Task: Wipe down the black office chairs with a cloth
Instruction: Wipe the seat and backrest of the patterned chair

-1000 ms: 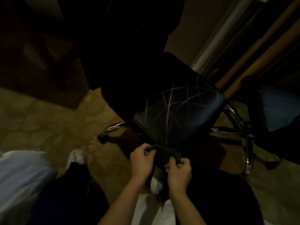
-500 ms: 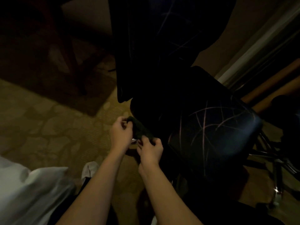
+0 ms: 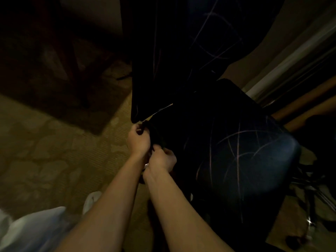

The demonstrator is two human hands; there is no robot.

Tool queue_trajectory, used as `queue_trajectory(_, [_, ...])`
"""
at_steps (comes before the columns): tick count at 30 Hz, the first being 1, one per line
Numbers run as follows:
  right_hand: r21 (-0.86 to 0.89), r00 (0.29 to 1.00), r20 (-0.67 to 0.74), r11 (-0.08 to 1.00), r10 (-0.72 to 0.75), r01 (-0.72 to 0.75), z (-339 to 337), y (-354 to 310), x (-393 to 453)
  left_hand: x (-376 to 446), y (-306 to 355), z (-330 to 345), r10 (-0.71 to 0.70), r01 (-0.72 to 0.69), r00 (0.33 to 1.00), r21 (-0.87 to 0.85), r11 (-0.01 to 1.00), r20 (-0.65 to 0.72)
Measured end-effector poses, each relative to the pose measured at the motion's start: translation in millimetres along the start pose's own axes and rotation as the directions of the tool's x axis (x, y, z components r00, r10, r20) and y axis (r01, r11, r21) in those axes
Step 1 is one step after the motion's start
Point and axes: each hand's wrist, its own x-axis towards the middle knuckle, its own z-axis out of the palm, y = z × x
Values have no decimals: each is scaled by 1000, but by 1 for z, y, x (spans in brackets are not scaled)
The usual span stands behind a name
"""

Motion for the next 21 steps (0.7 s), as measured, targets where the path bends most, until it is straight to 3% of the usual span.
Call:
queue_trajectory(5, [-12, 1000, 15, 1000, -16, 16, -13, 4, 10, -15, 1, 9, -52, 43, 991, -77, 996, -126])
queue_trajectory(14, [-115, 1000, -18, 993, -2, 0, -80, 12, -1, -70, -32, 28, -86, 82, 987, -34, 996, -133])
queue_trajectory(21, [79, 993, 117, 997, 11, -20, -67, -16, -11, -33, -8, 21, -52, 34, 985, -114, 993, -165])
